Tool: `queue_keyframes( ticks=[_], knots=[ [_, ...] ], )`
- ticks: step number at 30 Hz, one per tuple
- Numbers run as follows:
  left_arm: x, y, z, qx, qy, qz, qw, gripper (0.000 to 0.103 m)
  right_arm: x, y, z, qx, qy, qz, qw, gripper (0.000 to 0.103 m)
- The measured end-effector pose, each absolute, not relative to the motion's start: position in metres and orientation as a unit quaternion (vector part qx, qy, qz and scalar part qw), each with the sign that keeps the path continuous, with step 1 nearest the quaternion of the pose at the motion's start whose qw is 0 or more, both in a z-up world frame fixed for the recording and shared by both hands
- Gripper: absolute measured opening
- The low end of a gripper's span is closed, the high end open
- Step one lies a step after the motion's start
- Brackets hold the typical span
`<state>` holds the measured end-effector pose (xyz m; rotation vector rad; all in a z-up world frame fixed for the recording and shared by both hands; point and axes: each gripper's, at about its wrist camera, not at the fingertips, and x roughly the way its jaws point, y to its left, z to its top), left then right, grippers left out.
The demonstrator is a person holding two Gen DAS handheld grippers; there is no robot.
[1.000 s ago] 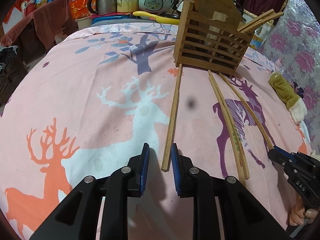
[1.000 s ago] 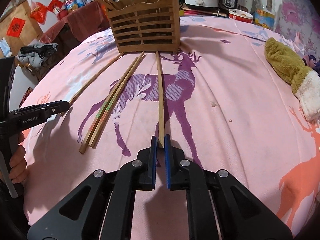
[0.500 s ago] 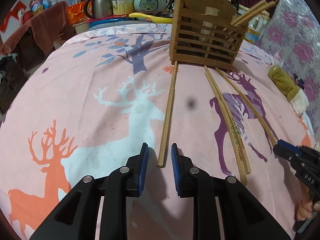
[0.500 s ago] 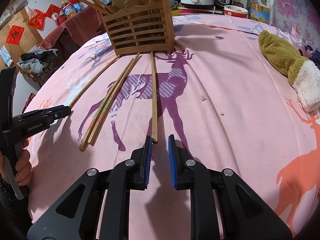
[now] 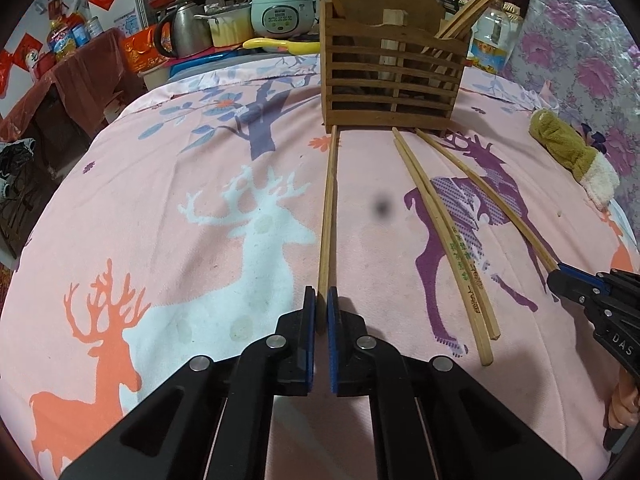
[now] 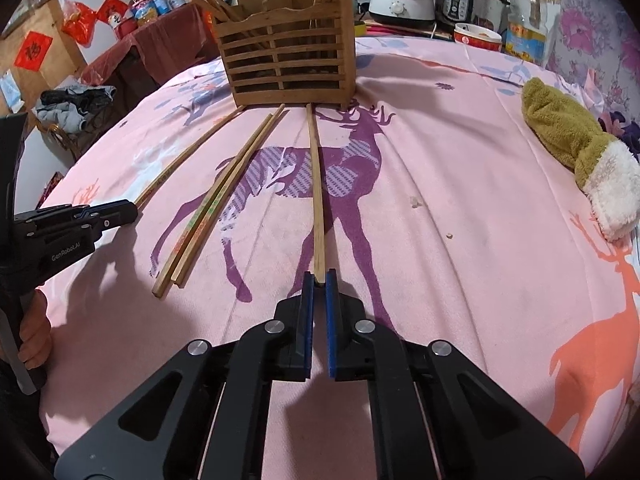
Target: Organize utensils
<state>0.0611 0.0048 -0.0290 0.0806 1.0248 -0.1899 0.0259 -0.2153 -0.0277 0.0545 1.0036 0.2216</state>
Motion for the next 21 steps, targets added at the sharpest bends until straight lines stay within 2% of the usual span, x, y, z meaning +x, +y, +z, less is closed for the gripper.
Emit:
queue_keyframes(
  ticks=[12,21],
  knots=[
    [0.038,0.006,0.011,0.030,0.422,-0.095,0.901,0.007,0.006,-0.221,0.016,0.038,0.384,0.111,0.916,0.006],
    [0.019,0.004,0.076,0.028,0.361,-0.104,0.926,0.005,-0.011,-0.226,0.062,0.062,0.309,0.130,0.940,0.006]
  ],
)
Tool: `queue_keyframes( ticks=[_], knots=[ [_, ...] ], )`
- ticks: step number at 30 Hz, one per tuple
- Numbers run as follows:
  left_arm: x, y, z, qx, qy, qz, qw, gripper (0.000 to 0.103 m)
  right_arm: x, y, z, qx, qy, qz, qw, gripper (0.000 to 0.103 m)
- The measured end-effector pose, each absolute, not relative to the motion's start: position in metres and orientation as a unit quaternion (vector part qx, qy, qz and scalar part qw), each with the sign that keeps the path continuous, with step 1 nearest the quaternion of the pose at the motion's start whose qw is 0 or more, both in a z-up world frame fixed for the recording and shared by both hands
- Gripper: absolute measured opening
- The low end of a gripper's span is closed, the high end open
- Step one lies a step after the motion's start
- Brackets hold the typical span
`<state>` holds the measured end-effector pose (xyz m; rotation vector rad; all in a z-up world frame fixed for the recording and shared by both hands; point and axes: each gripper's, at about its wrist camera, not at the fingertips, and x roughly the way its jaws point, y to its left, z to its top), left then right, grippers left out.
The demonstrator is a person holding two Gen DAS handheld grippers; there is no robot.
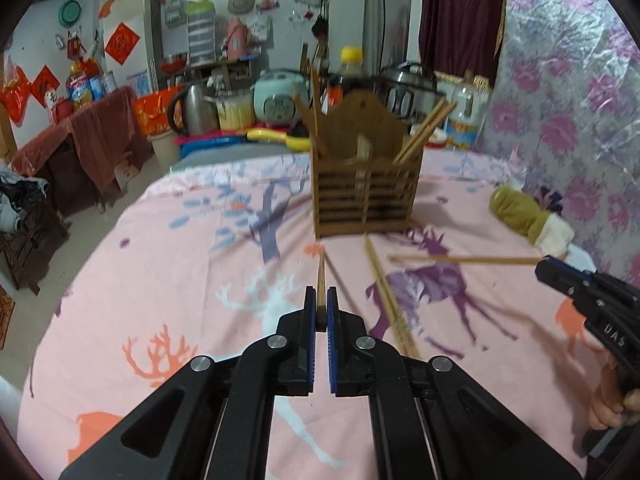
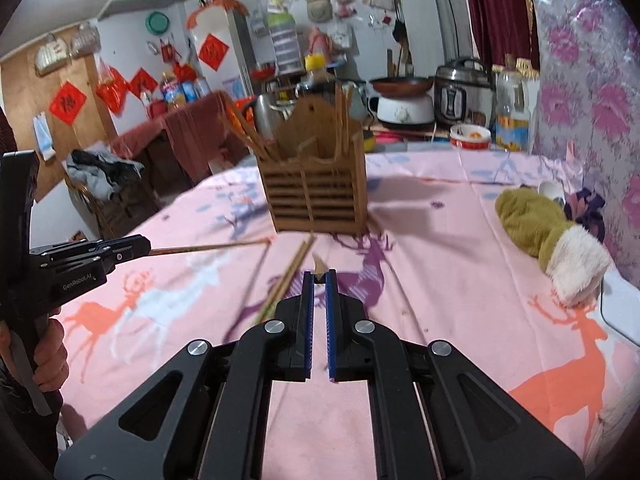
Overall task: Organize utensils
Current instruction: 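Lift both chopsticks and carry them toward the wooden holder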
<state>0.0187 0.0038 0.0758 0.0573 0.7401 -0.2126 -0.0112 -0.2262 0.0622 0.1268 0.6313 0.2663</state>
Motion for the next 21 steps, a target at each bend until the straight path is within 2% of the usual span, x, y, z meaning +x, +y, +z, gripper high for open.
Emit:
queue_keyframes(
  ticks=[11,15,17,21],
  knots=[
    [0.013,-0.006,0.101,0.039,0.350,-0.122,0.928,0.005,-0.025,-0.223,0.091,0.060,0.274,0.143,0.949,0.006],
    [0.015,-0.004,0.071,0.043,0.393,-0.137,0.908,0.008,-0.024,-0.223,0.091,0.062,0.276,0.144,0.948,0.006],
    [0.015,-0.001,0.048,0.048,0.413,-0.132,0.900,0.021,-0.024,-0.223,0.090,0.063,0.280,0.143,0.947,0.006],
    [0.019,0.005,0.005,0.048,0.461,-0.130,0.877,0.025,-0.025,-0.225,0.088,0.068,0.282,0.143,0.946,0.006]
  ],
)
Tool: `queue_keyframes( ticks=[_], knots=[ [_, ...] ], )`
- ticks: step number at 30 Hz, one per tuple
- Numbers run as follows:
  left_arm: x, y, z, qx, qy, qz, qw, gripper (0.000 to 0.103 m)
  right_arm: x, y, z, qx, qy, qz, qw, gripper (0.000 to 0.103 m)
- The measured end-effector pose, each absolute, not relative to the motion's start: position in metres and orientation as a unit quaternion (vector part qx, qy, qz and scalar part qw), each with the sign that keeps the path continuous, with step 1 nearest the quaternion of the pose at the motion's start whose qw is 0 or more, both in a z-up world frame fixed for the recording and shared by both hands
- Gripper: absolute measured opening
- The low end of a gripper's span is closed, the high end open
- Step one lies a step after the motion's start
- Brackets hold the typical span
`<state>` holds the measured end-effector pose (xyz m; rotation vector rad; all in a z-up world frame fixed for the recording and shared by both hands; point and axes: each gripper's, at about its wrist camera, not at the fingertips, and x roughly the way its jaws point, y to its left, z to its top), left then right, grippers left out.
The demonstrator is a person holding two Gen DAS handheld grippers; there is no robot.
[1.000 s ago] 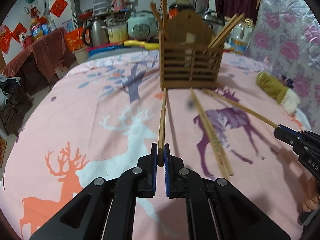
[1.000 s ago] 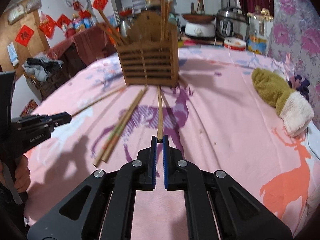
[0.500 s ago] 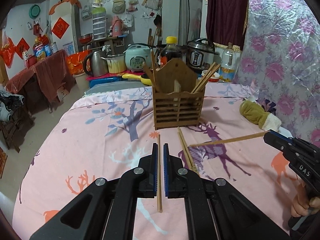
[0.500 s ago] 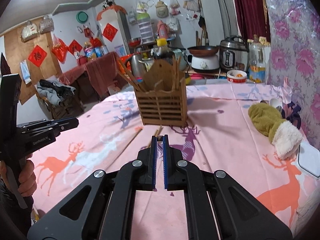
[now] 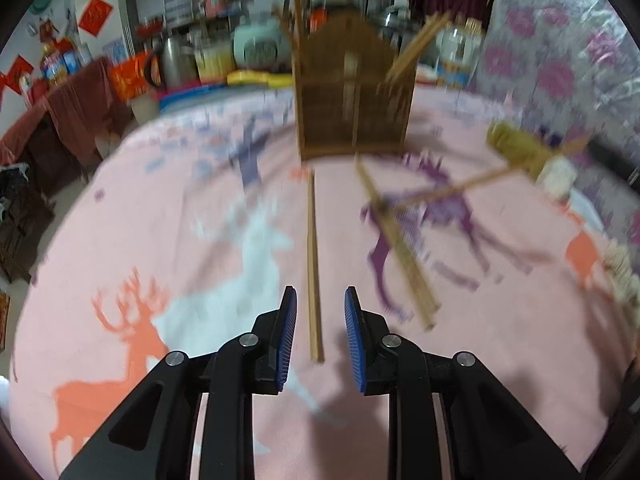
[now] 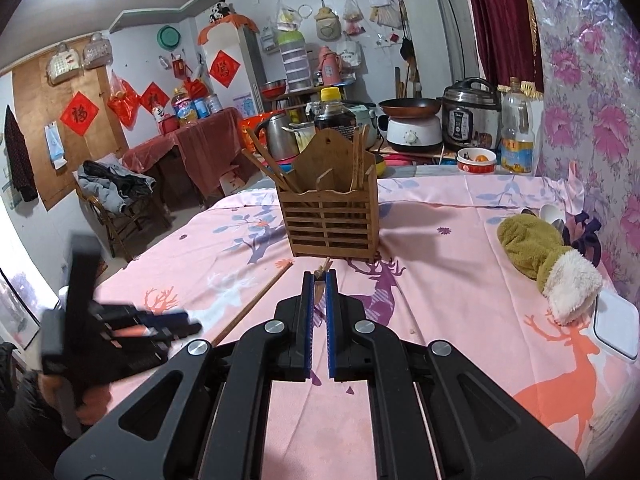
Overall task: Organize utensils
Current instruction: 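Lift both chopsticks and carry them toward the wooden holder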
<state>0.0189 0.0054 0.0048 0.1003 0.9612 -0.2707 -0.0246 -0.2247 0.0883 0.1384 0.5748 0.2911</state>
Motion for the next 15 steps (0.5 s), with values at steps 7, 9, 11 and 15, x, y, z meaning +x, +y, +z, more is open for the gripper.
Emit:
queue_keyframes(
  ticks=[7,9,11,15],
  knots=[
    [0.020,0.004,-0.030,0.065,0.498,-0.132,0.855,0.025,-0.025,-0.226,0.087,0.070,0.283,0.143,0.946,0.006],
    [0.019,0.005,-0.029,0.059,0.499,-0.137,0.854,0.009,-0.025,-0.226,0.086,0.071,0.282,0.144,0.946,0.007],
    [0.018,0.008,-0.025,0.049,0.495,-0.136,0.857,0.005,-0.025,-0.226,0.086,0.071,0.283,0.144,0.946,0.007],
    [0.010,0.009,0.008,0.048,0.451,-0.125,0.882,0.005,-0.028,-0.225,0.086,0.072,0.281,0.141,0.947,0.006]
  ],
)
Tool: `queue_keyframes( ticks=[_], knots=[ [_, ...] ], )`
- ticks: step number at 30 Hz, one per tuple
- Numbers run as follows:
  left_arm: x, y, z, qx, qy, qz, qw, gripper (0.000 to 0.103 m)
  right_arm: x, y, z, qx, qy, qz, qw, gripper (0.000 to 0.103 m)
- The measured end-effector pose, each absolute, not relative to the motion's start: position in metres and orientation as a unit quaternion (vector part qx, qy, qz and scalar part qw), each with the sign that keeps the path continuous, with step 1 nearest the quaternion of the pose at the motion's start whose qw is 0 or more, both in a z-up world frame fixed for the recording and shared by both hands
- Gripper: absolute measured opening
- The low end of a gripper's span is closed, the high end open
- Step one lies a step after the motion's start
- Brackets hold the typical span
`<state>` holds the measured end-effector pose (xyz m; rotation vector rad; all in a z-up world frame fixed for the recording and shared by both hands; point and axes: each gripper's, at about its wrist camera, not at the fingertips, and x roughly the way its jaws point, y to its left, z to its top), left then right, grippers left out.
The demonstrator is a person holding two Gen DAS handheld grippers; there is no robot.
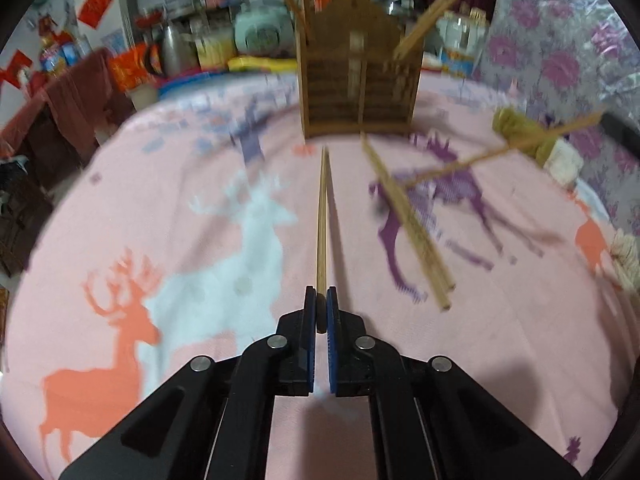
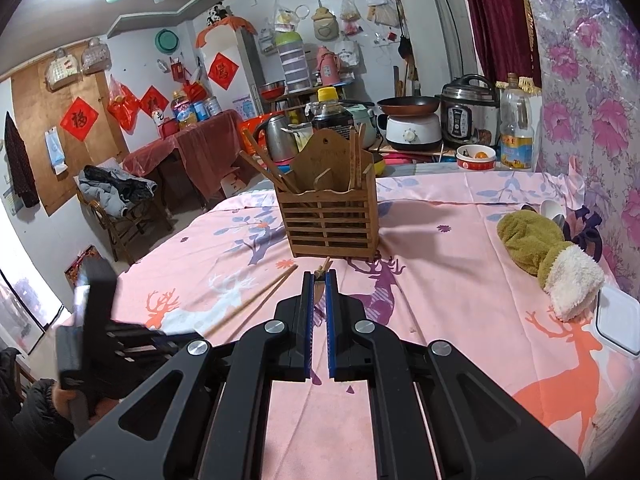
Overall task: Organize utensils
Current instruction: 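Lift both chopsticks and carry them toward the wooden holder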
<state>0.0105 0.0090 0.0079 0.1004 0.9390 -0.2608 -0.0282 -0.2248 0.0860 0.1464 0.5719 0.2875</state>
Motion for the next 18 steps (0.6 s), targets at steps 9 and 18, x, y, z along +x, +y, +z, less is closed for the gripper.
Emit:
queue_keyframes(
  ticks=[9,18],
  knots=[
    [-0.004,-0.004,0.108,0.063,0.358,-0.134,0.922,0.005,-0.034,-0.223,0.105,0.068,0.259,0.136,0.954,0.006],
    [0.012,-0.032,0.153,0.078,0.333,-0.146,0.928,0.005,-0.029,-0.219,0.127,0.056,0.245,0.134,0.958,0.006]
  ],
)
